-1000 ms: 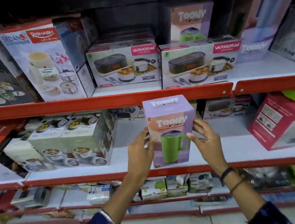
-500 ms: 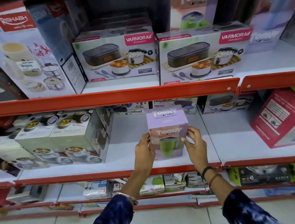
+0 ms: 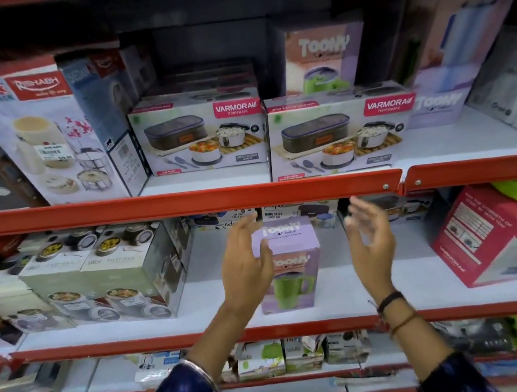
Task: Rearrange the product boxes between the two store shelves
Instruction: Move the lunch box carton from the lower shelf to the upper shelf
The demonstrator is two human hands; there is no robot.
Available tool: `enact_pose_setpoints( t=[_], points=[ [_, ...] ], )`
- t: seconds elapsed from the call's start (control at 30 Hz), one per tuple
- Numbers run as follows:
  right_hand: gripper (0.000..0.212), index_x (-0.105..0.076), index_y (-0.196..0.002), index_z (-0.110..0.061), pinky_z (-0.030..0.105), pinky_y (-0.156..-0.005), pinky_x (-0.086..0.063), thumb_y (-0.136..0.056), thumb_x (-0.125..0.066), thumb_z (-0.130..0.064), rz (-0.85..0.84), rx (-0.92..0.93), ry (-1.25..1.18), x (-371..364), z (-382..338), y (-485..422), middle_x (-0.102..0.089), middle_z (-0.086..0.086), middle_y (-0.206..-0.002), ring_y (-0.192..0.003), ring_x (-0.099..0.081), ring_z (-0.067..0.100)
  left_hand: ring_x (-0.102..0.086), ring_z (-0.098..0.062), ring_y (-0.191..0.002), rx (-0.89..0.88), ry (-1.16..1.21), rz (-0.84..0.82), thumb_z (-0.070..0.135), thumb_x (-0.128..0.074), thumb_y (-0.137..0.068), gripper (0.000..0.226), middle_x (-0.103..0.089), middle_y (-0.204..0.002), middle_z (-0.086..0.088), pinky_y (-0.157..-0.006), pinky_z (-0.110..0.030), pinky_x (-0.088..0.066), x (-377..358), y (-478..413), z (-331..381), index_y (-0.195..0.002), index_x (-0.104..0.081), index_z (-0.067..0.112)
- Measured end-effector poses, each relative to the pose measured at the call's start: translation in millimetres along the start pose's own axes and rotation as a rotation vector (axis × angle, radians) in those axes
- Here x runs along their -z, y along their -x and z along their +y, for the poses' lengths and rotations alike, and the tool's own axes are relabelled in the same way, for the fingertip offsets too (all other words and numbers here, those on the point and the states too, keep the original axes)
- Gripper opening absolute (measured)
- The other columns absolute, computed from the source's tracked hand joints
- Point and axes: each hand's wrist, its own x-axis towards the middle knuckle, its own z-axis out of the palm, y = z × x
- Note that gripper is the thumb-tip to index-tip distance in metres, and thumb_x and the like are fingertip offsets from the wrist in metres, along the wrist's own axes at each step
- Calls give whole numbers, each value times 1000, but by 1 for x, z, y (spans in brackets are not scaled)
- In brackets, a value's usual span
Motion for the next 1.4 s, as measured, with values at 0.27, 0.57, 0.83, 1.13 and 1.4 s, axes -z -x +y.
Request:
enact_pose_setpoints(
  t=[0.27, 0.57, 0.83, 1.13, 1.4],
  points=[
    [45, -37, -134, -7, 25, -106, -30, -94, -51, -19, 120, 151, 303, 32, -55, -130, -43, 13, -139, -129, -40, 24, -34, -22, -129, 111, 64, -49, 12, -50, -92, 47, -36, -140, -16, -103, -11, -20, -15, -119, 41, -135, -32, 3],
    [33, -48, -124, -7, 30, -92, -34, -100, -37, -27, 41, -56, 316, 42, -52, -152, -56, 17, -126, -117, -50, 32, -47, -23, -119, 259, 97, -127, 11, -50, -92, 34, -51, -130, -10, -94, -28, -37, -26, -137, 41, -125, -44, 10],
    [28, -54, -121, -20, 15, -87, -42, -96, -47, -12, 109, 62, 31, 52, -71, -123, -54, -1, -118, -107, -51, 14, -57, -9, -95, 256, 189, 193, 16, -55, -92, 30, -62, -111, 6, -73, -14, -46, 26, -109, 56, -121, -55, 18],
    [26, -61, -116, -14, 14, -85, -47, -92, -54, -9, 62, 62, -58, 38, -71, -67, -58, 8, -110, -97, -58, 6, -65, -3, -83, 351, 111, 286, 26, -60, -87, 22, -68, -94, 18, -80, -39, -57, 78, -64, 49, -107, -66, 31],
    [29, -59, -121, -9, 7, -78, -47, -93, -53, -10, 12, -22, -82, 28, -61, -38, -56, 9, -112, -90, -58, -9, -65, -6, -82, 417, 33, 261, 24, -62, -87, 22, -69, -92, 12, -83, -38, -55, 85, -41, 36, -108, -67, 23]
  ],
)
